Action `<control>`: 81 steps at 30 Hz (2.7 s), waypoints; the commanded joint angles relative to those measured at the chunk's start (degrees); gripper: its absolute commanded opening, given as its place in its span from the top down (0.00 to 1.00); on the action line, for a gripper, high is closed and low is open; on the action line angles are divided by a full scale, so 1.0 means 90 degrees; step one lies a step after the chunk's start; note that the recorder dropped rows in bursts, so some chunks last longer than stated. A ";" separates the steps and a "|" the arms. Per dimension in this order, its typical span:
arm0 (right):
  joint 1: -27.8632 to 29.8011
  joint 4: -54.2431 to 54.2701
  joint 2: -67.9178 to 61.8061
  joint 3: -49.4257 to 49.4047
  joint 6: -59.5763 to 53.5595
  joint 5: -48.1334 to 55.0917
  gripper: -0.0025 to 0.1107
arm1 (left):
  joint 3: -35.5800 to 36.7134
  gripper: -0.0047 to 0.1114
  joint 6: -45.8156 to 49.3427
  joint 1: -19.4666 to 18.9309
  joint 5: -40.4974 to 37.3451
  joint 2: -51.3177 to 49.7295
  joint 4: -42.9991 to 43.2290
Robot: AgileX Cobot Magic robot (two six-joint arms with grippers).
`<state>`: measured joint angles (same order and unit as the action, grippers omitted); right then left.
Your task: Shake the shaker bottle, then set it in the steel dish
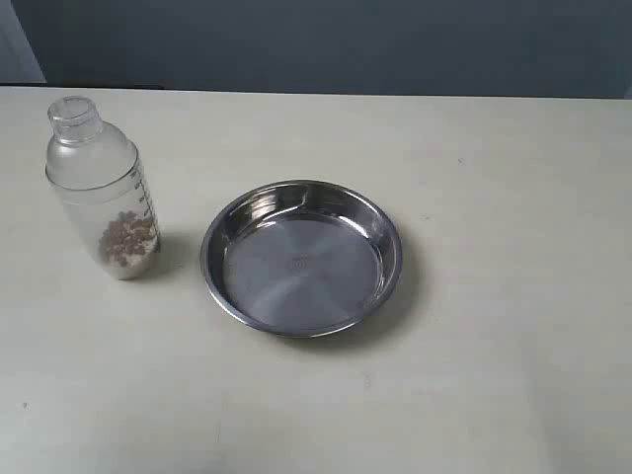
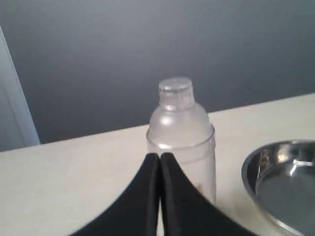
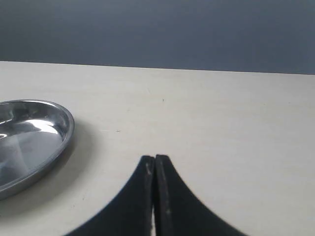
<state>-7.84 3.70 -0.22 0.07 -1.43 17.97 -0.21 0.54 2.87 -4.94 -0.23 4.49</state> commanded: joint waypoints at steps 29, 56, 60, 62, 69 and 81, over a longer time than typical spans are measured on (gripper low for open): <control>-0.0024 -0.0017 0.0024 -0.0007 -0.0007 -0.0054 0.98 | -0.1317 0.52 -0.1234 0.0008 0.4040 -0.3089 0.0039; -0.0024 -0.0017 0.0024 -0.0007 -0.0007 -0.0054 0.98 | -0.1954 0.06 -0.1326 0.0008 0.6098 -0.7769 0.0856; -0.0024 -0.0017 0.0024 -0.0007 -0.0007 -0.0054 0.98 | -0.1558 0.06 -0.1011 -0.0004 0.7252 -0.8068 0.0542; -0.0024 -0.0017 0.0024 -0.0007 -0.0007 -0.0054 0.98 | -0.1358 0.06 -0.0621 -0.0004 0.7428 -0.8339 0.0325; -0.0024 -0.0017 0.0024 -0.0007 -0.0007 -0.0054 0.98 | -0.1223 0.06 -0.0559 -0.0004 0.8323 -0.9836 -0.0104; -0.0024 -0.0017 0.0024 -0.0007 -0.0007 -0.0054 0.98 | -0.1791 0.06 -0.0654 -0.0004 0.8323 -1.1127 -0.0298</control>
<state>-7.84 3.70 -0.22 0.07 -1.43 17.97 -15.90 -4.93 2.87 69.34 -99.17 2.32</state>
